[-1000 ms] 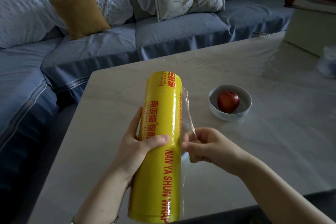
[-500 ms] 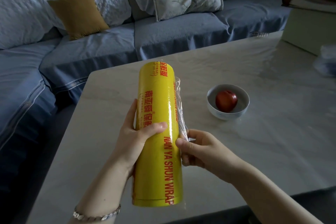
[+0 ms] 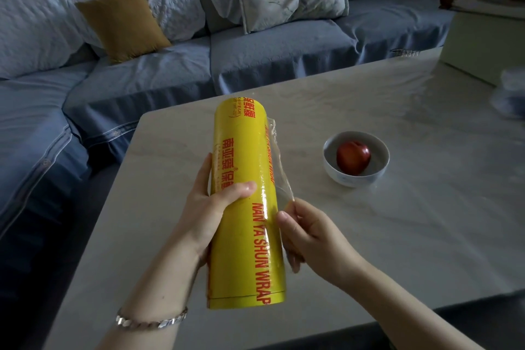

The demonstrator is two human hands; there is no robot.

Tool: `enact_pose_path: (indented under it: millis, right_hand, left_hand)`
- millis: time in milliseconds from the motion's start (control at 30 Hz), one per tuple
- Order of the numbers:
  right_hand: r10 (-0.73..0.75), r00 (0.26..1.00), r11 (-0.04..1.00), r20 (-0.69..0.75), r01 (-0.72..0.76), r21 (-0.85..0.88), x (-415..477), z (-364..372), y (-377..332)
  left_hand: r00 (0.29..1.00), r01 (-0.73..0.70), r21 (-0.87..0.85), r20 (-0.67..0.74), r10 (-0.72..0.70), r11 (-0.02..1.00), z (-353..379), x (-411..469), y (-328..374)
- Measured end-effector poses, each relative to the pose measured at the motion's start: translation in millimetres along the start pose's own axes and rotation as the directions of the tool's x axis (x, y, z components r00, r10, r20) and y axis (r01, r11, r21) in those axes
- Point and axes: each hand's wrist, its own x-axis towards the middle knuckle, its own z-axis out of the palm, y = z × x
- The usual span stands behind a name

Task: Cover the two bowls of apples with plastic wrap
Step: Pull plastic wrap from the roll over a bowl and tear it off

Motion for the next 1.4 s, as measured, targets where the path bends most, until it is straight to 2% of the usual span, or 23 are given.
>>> enact_pose_path:
  millis: [133, 200, 300, 400, 567, 700, 833, 967, 1033, 1233, 1400]
  right_hand:
    - [0.005, 1.0, 0.995, -0.029, -0.007, -0.097, -1, -1, -6]
    - [-0.031, 0.997, 0.995, -0.068, 0.025, -0.092, -1, -3, -6]
    - [-0.036, 0.988, 0.997, -0.149, 0.045, 0.058, -1, -3, -4]
    - [-0.042, 0.983, 0.986, -0.177, 0.069, 0.152, 1, -4, 0]
    - [-0.019, 0.96, 0.986, -0.278, 0.064, 0.152, 1, -20, -6]
    - [0.043, 0.95, 0.972, -0.31, 0.032, 0.232, 3, -36, 6]
    - [0.041, 0.953, 0.947, -0.3, 0.058, 0.317, 9, -46, 8]
    - [0.061, 0.978, 0.938, -0.201, 0.013, 0.345, 16, -52, 9]
    - [0.112, 0.968, 0.941, -0.224, -0.031, 0.336, 18, -51, 10]
    - [0.101, 0.929, 0.987, -0.355, -0.048, 0.155, 17, -45, 24]
    - [0.017, 0.838, 0.969, -0.545, -0.148, -0.198, 21, -43, 45]
  left_hand:
    - [0.999, 0.005, 0.02, -0.034, -0.004, 1.0, 1, 0, 0]
    - [0.994, -0.005, 0.127, -0.11, 0.019, 0.992, 7, -3, 3]
    - [0.968, -0.043, 0.424, -0.207, 0.143, 0.905, 20, -7, 2]
    - [0.971, -0.034, 0.524, -0.184, 0.153, 0.851, 34, -11, -4]
    - [0.995, 0.015, 0.218, -0.096, 0.006, 0.976, 40, -11, -8]
    - [0.998, 0.032, 0.022, 0.061, -0.034, 0.999, 37, -3, -9]
    - [0.976, 0.096, -0.076, 0.203, -0.079, 0.993, 31, 5, -8]
    - [0.975, 0.082, -0.143, 0.216, -0.049, 0.986, 30, 11, -11]
    - [0.981, 0.048, -0.148, 0.195, -0.018, 0.988, 35, 13, -15]
    - [0.991, -0.021, -0.125, 0.129, 0.038, 0.992, 40, 13, -25]
    - [0.997, -0.016, -0.102, 0.072, 0.023, 0.995, 22, 18, -21]
